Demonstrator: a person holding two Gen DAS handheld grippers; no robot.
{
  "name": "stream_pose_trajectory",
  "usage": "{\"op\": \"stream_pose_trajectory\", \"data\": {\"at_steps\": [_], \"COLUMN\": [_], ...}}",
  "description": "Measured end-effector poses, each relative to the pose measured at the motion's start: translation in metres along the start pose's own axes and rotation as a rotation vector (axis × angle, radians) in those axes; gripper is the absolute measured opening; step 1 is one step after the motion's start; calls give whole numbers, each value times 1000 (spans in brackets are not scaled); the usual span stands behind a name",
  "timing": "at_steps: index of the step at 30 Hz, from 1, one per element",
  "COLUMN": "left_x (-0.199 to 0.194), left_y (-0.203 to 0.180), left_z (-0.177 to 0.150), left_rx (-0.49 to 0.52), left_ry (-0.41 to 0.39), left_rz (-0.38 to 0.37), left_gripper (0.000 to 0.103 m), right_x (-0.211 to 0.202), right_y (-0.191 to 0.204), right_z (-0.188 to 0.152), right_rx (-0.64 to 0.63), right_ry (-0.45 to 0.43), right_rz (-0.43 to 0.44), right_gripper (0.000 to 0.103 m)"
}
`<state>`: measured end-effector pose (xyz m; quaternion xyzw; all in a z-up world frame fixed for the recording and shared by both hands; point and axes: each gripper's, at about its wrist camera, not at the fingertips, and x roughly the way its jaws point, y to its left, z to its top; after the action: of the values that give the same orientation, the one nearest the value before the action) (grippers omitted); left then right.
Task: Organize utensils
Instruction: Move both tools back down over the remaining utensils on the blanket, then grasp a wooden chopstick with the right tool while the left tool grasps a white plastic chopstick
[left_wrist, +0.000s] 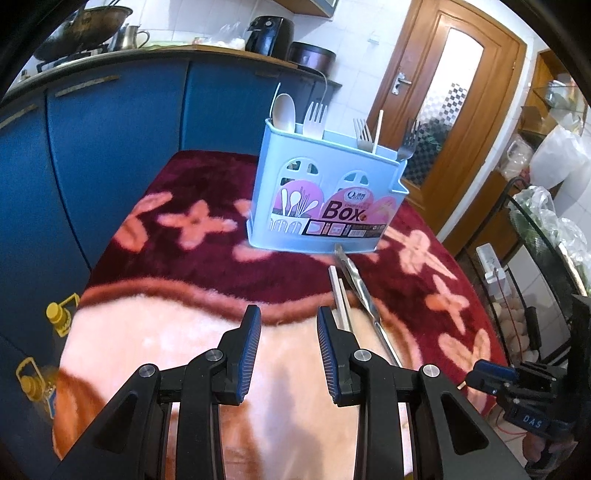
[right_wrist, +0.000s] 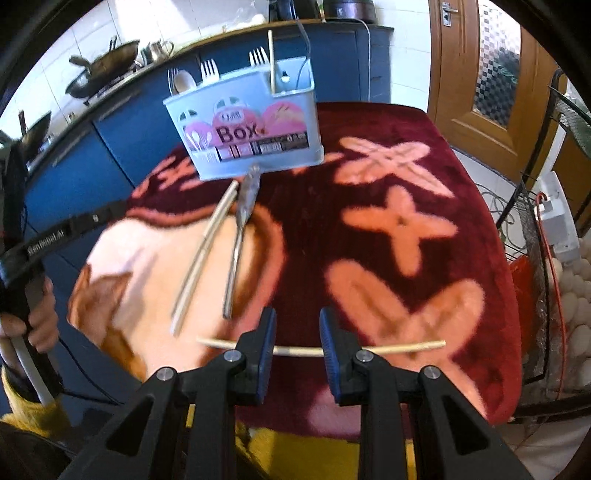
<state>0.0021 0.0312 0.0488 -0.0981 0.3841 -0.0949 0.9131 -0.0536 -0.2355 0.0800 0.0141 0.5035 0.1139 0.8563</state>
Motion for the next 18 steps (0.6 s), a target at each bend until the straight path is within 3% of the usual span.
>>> {"op": "stream_pose_trajectory", "data": {"at_steps": [10,18], "left_x": [-5,-5], "left_y": [-2,-3], "left_z": [-4,-6], "left_rx": [4,5], "left_ry": [-6,-2], "left_rz": [-2,0], "left_gripper": [32,32], "right_x": [17,32], "right_y": [-43,-62], "right_z": [-13,-11], "right_rx": [324,530], "right_ry": [132,129], "right_rz": [86,132], "right_gripper": [27,27]}}
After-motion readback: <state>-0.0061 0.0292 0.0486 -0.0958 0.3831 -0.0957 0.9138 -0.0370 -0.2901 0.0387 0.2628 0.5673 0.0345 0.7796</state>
